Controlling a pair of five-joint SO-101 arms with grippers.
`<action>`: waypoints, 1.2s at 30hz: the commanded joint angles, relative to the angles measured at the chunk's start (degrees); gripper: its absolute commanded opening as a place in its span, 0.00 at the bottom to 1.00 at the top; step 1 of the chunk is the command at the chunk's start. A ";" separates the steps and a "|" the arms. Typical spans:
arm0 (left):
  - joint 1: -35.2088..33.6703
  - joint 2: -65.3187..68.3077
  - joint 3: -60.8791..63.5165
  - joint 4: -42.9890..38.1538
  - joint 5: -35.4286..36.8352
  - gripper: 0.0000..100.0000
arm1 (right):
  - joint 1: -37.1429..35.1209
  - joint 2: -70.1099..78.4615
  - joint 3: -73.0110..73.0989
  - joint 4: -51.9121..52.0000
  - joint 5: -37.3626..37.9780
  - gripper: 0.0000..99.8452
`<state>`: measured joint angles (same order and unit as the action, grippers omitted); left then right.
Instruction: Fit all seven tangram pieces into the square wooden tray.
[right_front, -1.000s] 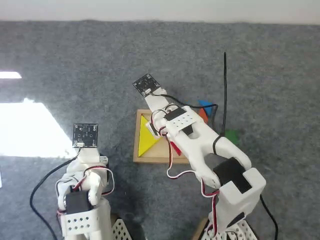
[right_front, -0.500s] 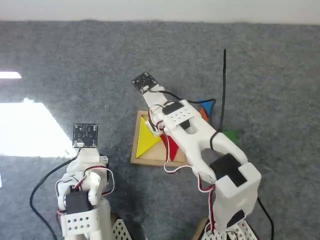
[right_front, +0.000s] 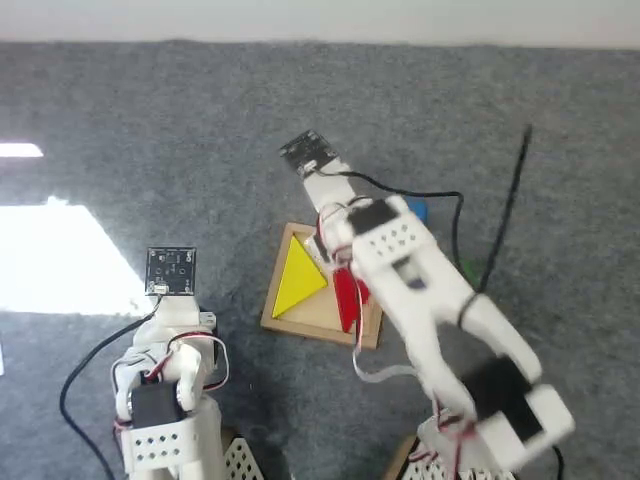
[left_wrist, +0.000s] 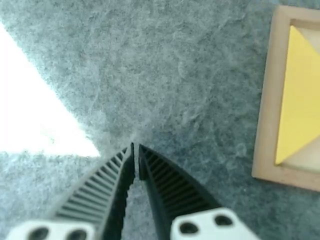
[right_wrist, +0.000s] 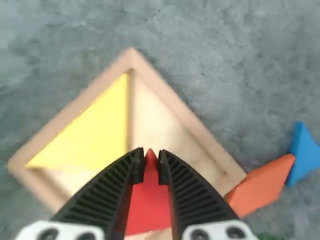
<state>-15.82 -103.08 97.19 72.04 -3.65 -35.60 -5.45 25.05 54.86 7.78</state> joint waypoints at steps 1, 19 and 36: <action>-0.44 -1.05 -0.75 0.18 0.09 0.01 | -6.29 -10.51 3.96 1.01 2.99 0.01; -0.44 -1.05 -0.75 0.18 0.09 0.01 | -10.68 0.57 13.45 -12.09 3.60 0.01; -0.44 -1.05 -0.75 0.18 0.09 0.01 | -14.64 1.10 13.89 -11.47 3.69 0.01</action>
<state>-15.82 -103.08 97.19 72.04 -3.65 -49.67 -4.04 39.03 43.60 10.68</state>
